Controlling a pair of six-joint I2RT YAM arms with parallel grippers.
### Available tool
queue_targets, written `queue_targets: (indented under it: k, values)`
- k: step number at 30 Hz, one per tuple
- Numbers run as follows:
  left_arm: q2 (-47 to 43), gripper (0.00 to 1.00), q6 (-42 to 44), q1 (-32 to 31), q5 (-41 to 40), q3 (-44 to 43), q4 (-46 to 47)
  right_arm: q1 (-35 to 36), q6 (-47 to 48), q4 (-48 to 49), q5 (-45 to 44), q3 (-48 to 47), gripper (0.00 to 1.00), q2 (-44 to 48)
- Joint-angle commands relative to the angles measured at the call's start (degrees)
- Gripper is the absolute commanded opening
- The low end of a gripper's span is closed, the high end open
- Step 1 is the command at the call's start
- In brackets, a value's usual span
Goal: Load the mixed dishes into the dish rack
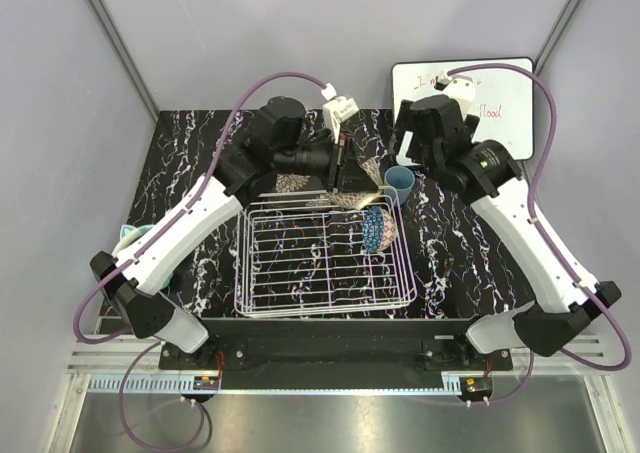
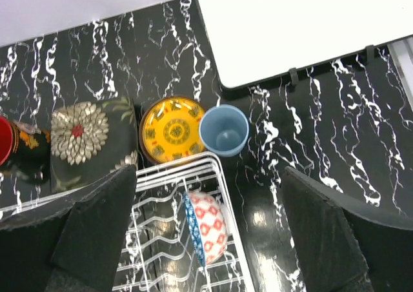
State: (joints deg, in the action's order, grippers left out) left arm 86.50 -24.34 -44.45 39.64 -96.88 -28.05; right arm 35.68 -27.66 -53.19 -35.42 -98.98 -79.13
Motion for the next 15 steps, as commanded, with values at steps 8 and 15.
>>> queue_targets:
  k: [8, 15]
  values:
    - [0.94, 0.0, -8.16, 4.63, 1.23, -1.03, 10.11, -6.58, 2.26, 5.73, -3.15, -8.16, 1.0, -8.84]
    - [7.63, 0.0, -29.85, 0.43, -3.86, -4.1, 16.45, -18.01, -0.03, 7.13, -1.41, -1.5, 1.0, -2.8]
